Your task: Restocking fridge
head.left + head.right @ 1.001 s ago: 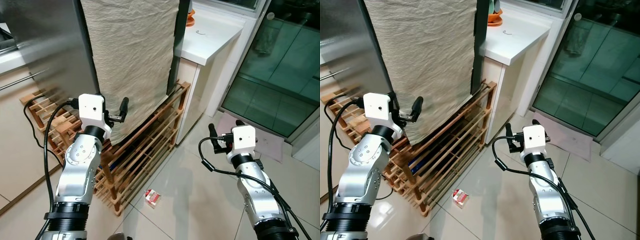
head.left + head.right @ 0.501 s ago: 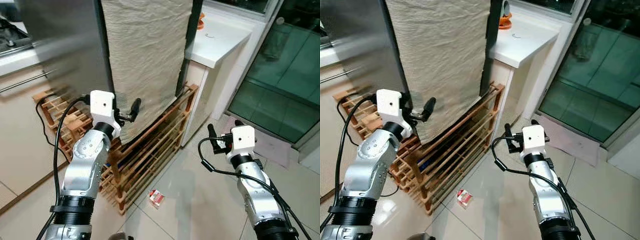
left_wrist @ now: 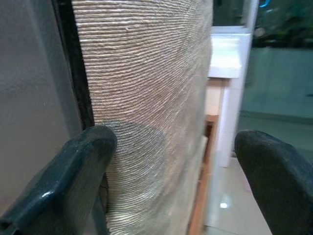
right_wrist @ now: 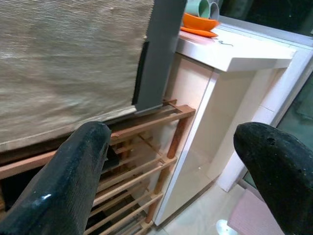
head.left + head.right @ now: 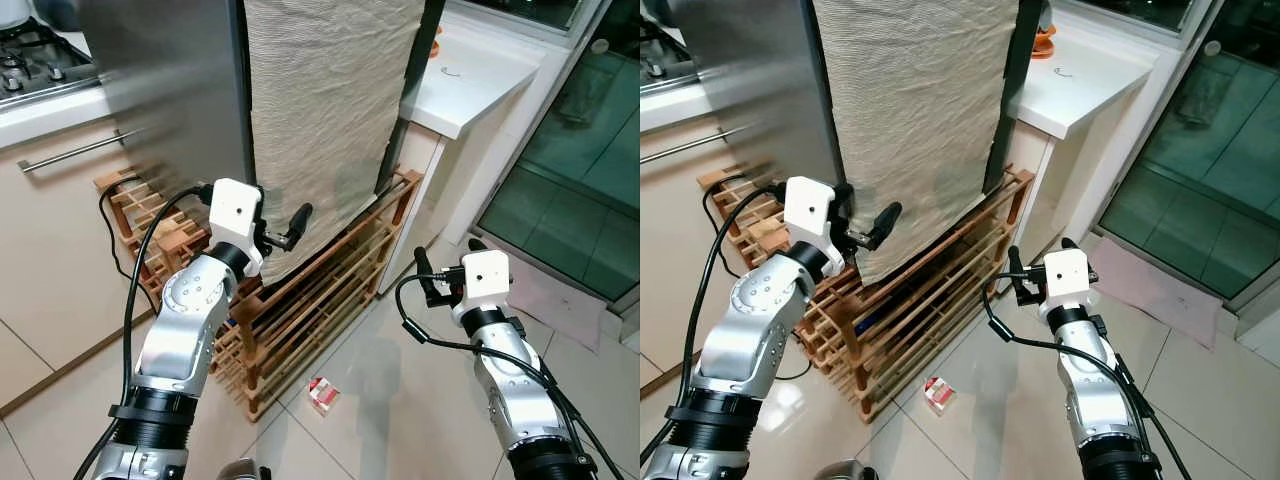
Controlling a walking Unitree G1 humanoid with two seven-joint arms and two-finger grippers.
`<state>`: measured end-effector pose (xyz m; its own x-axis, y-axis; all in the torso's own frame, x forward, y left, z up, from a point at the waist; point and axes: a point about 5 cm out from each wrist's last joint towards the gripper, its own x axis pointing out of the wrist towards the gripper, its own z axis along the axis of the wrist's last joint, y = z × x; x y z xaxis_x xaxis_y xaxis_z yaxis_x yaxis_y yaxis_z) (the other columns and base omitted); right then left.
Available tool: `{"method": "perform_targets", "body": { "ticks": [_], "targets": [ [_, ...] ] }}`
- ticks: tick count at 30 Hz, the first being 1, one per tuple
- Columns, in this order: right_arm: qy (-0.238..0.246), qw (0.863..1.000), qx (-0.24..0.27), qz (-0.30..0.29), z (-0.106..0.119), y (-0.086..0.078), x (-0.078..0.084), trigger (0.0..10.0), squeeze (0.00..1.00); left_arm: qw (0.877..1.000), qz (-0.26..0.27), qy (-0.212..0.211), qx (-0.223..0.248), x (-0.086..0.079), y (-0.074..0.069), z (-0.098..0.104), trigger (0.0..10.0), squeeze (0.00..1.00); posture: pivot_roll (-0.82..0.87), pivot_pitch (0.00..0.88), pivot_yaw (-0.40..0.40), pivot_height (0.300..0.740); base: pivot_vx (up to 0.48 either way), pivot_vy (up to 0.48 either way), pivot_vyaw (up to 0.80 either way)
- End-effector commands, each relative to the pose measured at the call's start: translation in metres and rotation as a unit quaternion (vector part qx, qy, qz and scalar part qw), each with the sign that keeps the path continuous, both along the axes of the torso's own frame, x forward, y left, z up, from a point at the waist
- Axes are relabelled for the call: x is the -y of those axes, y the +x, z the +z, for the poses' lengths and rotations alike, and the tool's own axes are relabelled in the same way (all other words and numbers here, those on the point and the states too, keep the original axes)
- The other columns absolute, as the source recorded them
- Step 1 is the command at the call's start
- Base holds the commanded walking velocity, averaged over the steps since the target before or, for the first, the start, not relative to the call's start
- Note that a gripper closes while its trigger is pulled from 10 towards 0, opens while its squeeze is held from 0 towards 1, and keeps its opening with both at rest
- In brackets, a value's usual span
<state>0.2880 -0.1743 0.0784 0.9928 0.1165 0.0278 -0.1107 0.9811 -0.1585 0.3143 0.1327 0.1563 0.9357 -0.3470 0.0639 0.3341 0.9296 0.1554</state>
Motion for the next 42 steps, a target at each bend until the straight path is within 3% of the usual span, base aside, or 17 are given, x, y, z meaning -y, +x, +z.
{"method": "perform_targets", "body": {
  "ticks": [1,7,13,20,33,42],
  "targets": [
    [-0.005,1.0,0.003,-0.004,0.003,-0.001,0.005,10.0,0.0,1.0,0.021,0.015,0.009,-0.002,0.001,-0.001,10.0,0.0,-0.05,0.0,-0.06,0.732,0.0,0.0,0.0],
    [0.001,1.0,0.009,-0.001,0.005,-0.001,0.004,10.0,0.0,0.999,0.026,0.007,0.038,-0.008,-0.009,0.001,10.0,0.0,-0.05,0.0,-0.061,0.732,0.0,0.0,0.0],
    [0.003,1.0,0.008,0.002,0.006,-0.001,0.003,10.0,0.0,0.998,0.021,-0.004,0.053,-0.012,-0.021,0.0,10.0,0.0,-0.03,0.0,-0.065,0.732,0.0,0.44,-0.13],
    [-0.002,1.0,0.009,0.002,0.006,0.0,0.003,10.0,0.0,0.997,0.033,0.007,0.062,-0.01,-0.021,0.0,10.0,0.0,-0.03,0.0,-0.069,0.732,0.0,0.206,-0.3],
    [-0.006,1.0,0.006,0.003,0.004,-0.002,0.004,10.0,0.0,0.998,0.004,-0.023,0.055,0.0,-0.023,0.004,10.0,0.0,-0.04,0.0,-0.067,0.732,0.0,0.0,0.0],
    [-0.005,1.0,0.009,0.002,0.006,-0.001,0.004,10.0,0.0,0.998,-0.052,-0.003,0.045,0.02,-0.027,0.003,10.0,0.0,-0.04,0.0,-0.067,0.732,0.0,0.0,0.0]
  ]
}}
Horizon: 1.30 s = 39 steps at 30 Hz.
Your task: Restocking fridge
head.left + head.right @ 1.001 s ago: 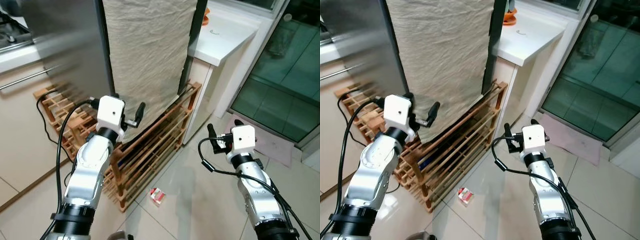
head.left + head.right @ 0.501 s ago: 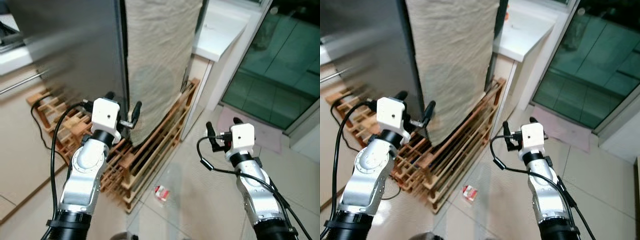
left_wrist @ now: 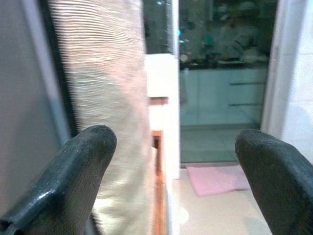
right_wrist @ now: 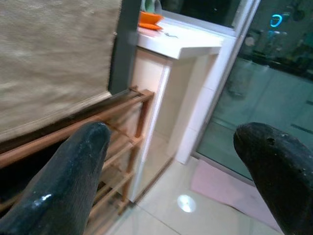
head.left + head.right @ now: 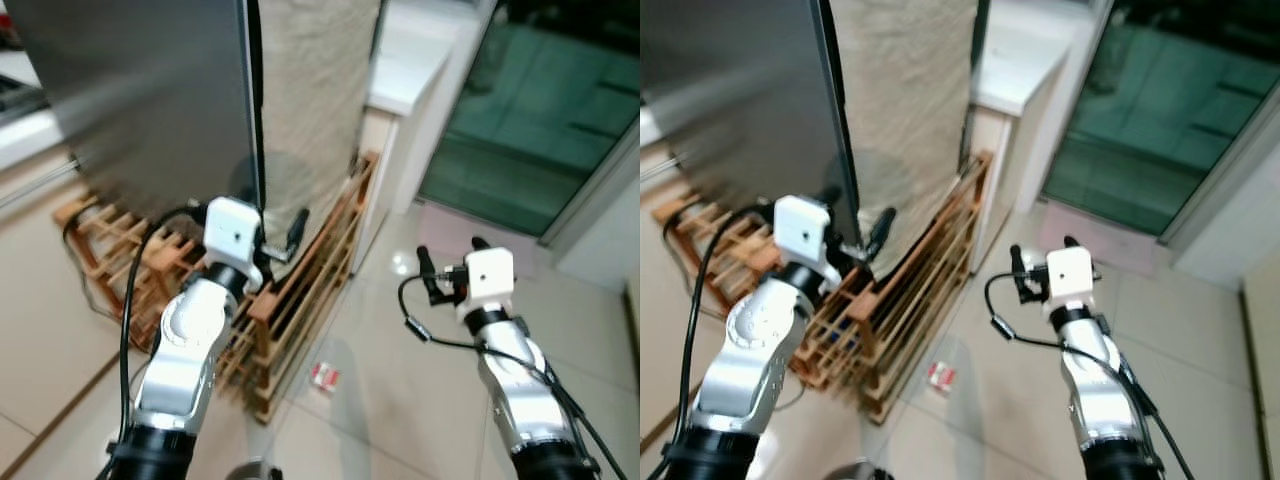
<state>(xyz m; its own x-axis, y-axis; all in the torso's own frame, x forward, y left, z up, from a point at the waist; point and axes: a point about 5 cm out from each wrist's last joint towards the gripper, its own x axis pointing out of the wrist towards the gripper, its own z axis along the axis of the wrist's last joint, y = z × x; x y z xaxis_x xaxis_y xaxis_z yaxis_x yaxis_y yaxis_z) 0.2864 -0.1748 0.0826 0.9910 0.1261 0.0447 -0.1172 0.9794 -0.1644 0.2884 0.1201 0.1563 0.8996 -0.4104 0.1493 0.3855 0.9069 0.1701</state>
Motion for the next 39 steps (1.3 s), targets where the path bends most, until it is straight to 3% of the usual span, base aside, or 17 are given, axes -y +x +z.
{"method": "perform_targets", "body": {
  "ticks": [1,9,11,13,17,20,24,31,37,39],
  "targets": [
    [-0.002,1.0,0.0,-0.002,0.002,0.001,0.003,10.0,0.0,1.0,-0.017,0.011,0.001,0.01,0.0,0.003,10.0,0.0,-0.04,0.0,-0.067,0.732,0.0,0.0,0.0],
    [-0.002,1.0,0.002,0.0,0.002,0.001,0.001,10.0,0.0,0.999,0.026,0.031,-0.023,0.011,0.014,-0.002,10.0,0.0,-0.05,0.0,-0.064,0.732,0.0,0.0,0.0],
    [-0.003,1.0,0.003,0.0,0.003,0.0,0.002,10.0,0.0,0.997,0.067,0.029,-0.036,0.006,0.02,-0.004,10.0,0.0,-0.05,0.0,-0.064,0.732,0.0,0.0,0.0],
    [-0.003,1.0,0.004,0.0,0.003,-0.001,0.002,10.0,0.0,0.996,0.072,0.028,-0.038,0.005,0.02,-0.004,10.0,0.0,-0.05,0.0,-0.064,0.732,0.0,0.0,0.0],
    [-0.004,1.0,0.014,0.002,0.007,-0.004,0.002,10.0,0.0,0.989,0.135,-0.002,-0.059,-0.01,0.027,-0.008,10.0,0.0,-0.06,0.0,-0.062,0.732,0.0,0.0,0.0],
    [-0.003,1.0,0.013,0.0,0.007,-0.005,0.004,10.0,0.0,0.987,0.15,-0.003,-0.064,-0.014,0.029,-0.011,10.0,0.0,-0.06,0.0,-0.062,0.732,0.0,0.0,0.0],
    [-0.004,1.0,0.01,-0.004,0.006,-0.004,0.006,10.0,0.0,0.989,0.14,0.014,-0.035,-0.012,0.026,-0.008,10.0,0.0,-0.07,0.0,-0.061,0.732,0.0,0.0,0.0],
    [-0.005,1.0,0.008,-0.004,0.005,-0.003,0.006,10.0,0.0,0.991,0.11,-0.063,0.031,-0.014,0.006,0.011,10.0,0.0,-0.05,0.0,-0.06,0.732,0.274,0.0,0.0],
    [-0.004,1.0,0.006,-0.001,0.003,-0.002,0.005,10.0,0.0,0.992,0.08,-0.071,0.073,-0.007,-0.008,0.021,10.0,0.0,-0.04,0.0,-0.063,0.732,0.348,0.179,0.0],
    [-0.004,1.0,0.026,-0.007,0.01,-0.003,0.005,10.0,0.0,0.99,0.081,-0.069,0.09,-0.009,-0.016,0.024,10.0,0.0,-0.04,0.0,-0.065,0.732,0.0,0.467,0.0]
  ]
}}
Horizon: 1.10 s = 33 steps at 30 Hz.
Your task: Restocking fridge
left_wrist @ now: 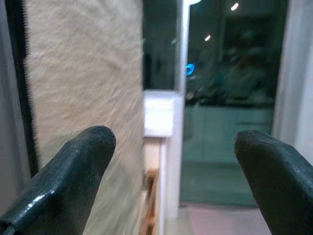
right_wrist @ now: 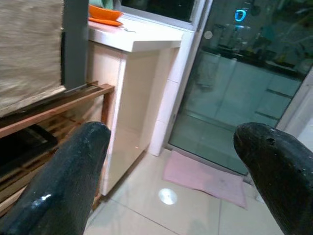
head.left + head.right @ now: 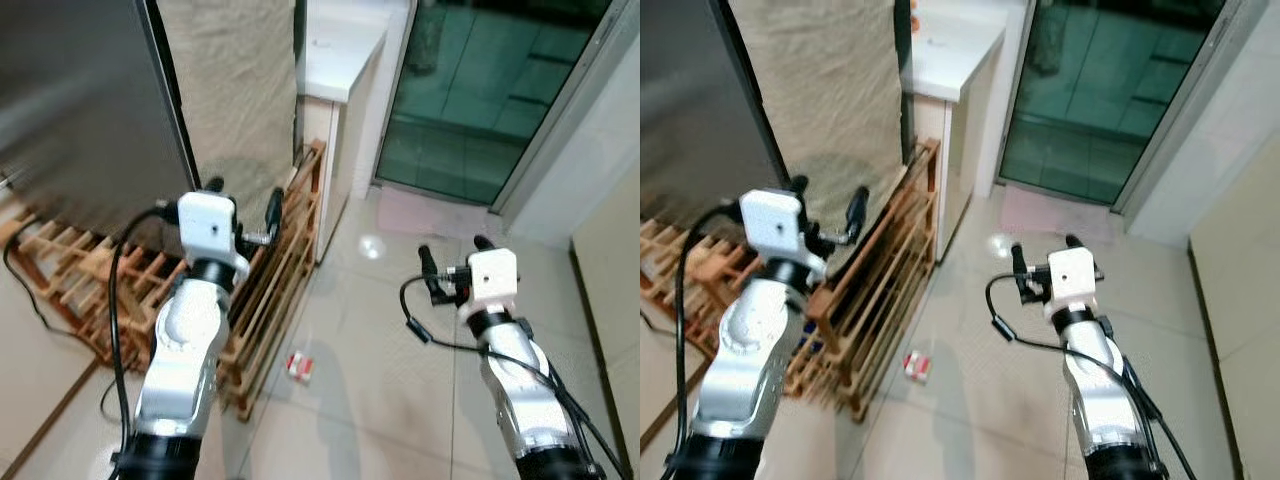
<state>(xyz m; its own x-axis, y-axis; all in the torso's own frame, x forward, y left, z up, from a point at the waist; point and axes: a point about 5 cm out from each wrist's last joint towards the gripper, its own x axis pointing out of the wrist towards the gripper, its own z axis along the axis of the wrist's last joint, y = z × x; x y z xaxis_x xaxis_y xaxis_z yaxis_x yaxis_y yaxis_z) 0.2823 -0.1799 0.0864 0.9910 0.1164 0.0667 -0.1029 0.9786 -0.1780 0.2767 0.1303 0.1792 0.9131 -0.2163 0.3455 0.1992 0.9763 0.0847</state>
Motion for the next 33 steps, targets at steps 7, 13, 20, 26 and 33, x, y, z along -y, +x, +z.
{"method": "perform_targets", "body": {
  "ticks": [7,13,20,26,33],
  "targets": [
    [-0.03,0.993,0.115,0.012,0.044,-0.009,-0.01,10.0,0.0,0.999,0.033,-0.018,-0.006,-0.013,-0.014,-0.004,10.0,0.0,-0.03,0.0,-0.074,0.732,0.0,0.48,0.0],
    [-0.021,0.996,0.087,0.009,0.032,-0.01,-0.011,10.0,0.0,0.998,0.053,-0.028,-0.007,-0.014,-0.013,-0.003,10.0,0.0,-0.04,0.0,-0.073,0.732,0.0,0.0,0.0],
    [-0.024,0.997,0.075,0.007,0.028,-0.009,-0.011,10.0,0.0,0.999,0.024,-0.004,-0.029,-0.007,-0.01,-0.008,10.0,0.0,-0.04,0.0,-0.073,0.732,0.0,0.0,0.0],
    [-0.02,0.998,0.064,0.011,0.025,-0.003,-0.013,10.0,0.0,0.989,-0.112,0.068,-0.074,0.031,-0.004,-0.017,10.0,0.0,-0.04,0.0,-0.068,0.732,0.0,0.0,0.0],
    [-0.007,0.999,0.039,0.003,0.019,-0.014,-0.004,10.0,0.0,0.986,-0.129,0.078,-0.073,0.044,0.011,-0.011,10.0,0.0,-0.07,0.0,-0.066,0.732,0.0,0.0,0.0]
  ]
}}
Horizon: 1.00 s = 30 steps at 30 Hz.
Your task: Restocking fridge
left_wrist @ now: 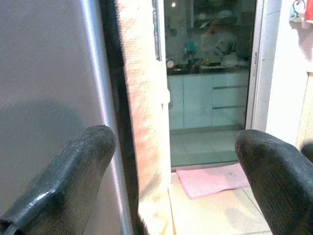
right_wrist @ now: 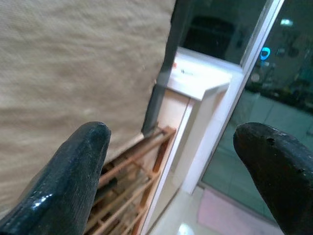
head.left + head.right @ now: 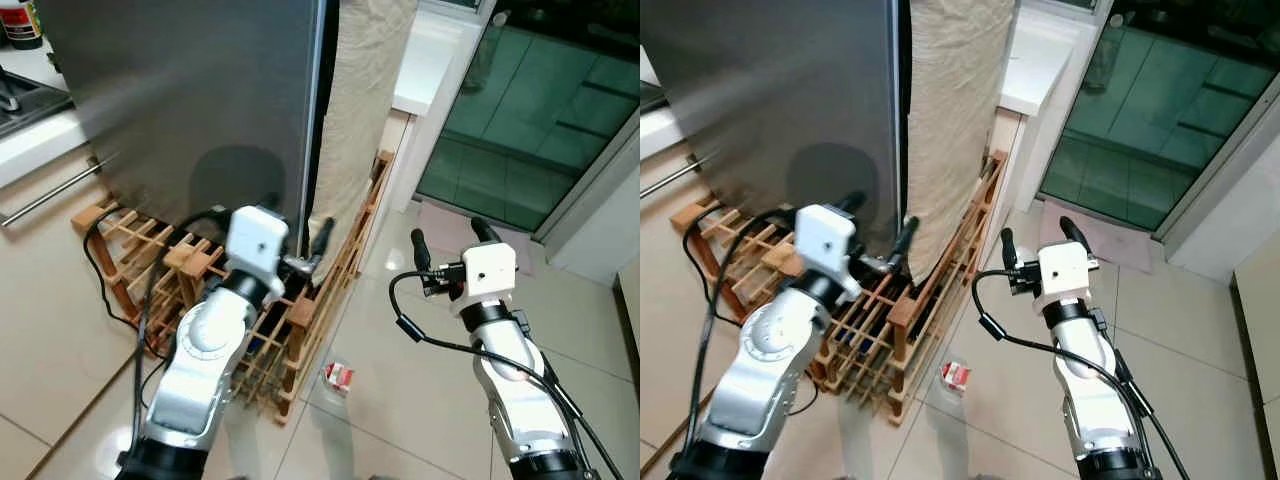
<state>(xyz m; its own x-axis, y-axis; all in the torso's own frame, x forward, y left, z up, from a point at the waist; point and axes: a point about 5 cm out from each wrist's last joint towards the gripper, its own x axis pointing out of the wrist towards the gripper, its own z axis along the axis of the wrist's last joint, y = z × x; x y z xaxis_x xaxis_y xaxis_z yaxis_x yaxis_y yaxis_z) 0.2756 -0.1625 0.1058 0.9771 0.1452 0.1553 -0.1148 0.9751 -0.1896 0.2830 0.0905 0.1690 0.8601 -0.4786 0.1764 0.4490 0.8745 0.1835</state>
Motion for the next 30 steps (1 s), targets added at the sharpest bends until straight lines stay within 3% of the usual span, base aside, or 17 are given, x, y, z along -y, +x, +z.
{"method": "perform_targets", "body": {
  "ticks": [1,3,4,5,7,11,23,27,30],
  "targets": [
    [-0.006,1.0,-0.006,-0.012,-0.001,-0.007,0.013,10.0,0.0,1.0,-0.005,0.003,-0.009,0.004,0.004,0.0,10.0,0.0,-0.07,0.0,-0.066,0.732,0.0,0.0,0.0],
    [-0.026,0.999,-0.024,-0.013,-0.01,-0.023,0.024,10.0,0.0,1.0,0.006,-0.02,-0.022,0.005,0.013,0.004,10.0,0.0,-0.11,0.011,-0.068,0.732,0.0,0.0,0.0],
    [-0.026,0.999,-0.024,-0.013,-0.01,-0.023,0.024,10.0,0.0,1.0,0.006,-0.02,-0.022,0.005,0.013,0.004,10.0,0.0,-0.11,0.011,-0.068,0.732,0.0,0.0,0.0],
    [-0.049,0.998,-0.044,-0.018,-0.02,-0.036,0.035,10.0,0.0,0.995,0.018,-0.077,-0.053,0.005,0.024,0.008,10.0,0.0,-0.13,0.015,-0.076,0.732,0.0,0.0,0.0],
    [-0.057,0.996,-0.062,-0.024,-0.026,-0.042,0.041,10.0,0.0,0.992,0.02,-0.108,-0.065,0.008,0.03,0.012,10.0,0.0,-0.14,0.022,-0.083,0.732,0.0,0.0,0.0],
    [-0.062,0.995,-0.069,-0.019,-0.025,-0.045,0.044,10.0,0.0,0.988,0.019,-0.129,-0.078,0.015,0.035,0.015,10.0,0.0,-0.16,0.029,-0.096,0.732,0.0,0.0,0.0],
    [-0.068,0.995,-0.071,-0.013,-0.023,-0.045,0.05,10.0,0.0,0.986,0.017,-0.133,-0.095,0.022,0.032,0.011,10.0,0.0,-0.16,0.036,-0.11,0.732,0.0,0.0,0.0],
    [-0.067,0.995,-0.072,-0.011,-0.023,-0.044,0.049,10.0,0.0,0.99,0.027,-0.103,-0.097,0.025,0.033,0.009,10.0,0.0,-0.16,0.037,-0.109,0.732,0.0,0.0,0.0],
    [-0.065,0.995,-0.072,-0.01,-0.023,-0.042,0.048,10.0,0.0,0.991,0.024,-0.073,-0.109,0.036,0.033,0.008,10.0,0.0,-0.16,0.037,-0.106,0.732,0.0,0.0,0.0]
  ]
}}
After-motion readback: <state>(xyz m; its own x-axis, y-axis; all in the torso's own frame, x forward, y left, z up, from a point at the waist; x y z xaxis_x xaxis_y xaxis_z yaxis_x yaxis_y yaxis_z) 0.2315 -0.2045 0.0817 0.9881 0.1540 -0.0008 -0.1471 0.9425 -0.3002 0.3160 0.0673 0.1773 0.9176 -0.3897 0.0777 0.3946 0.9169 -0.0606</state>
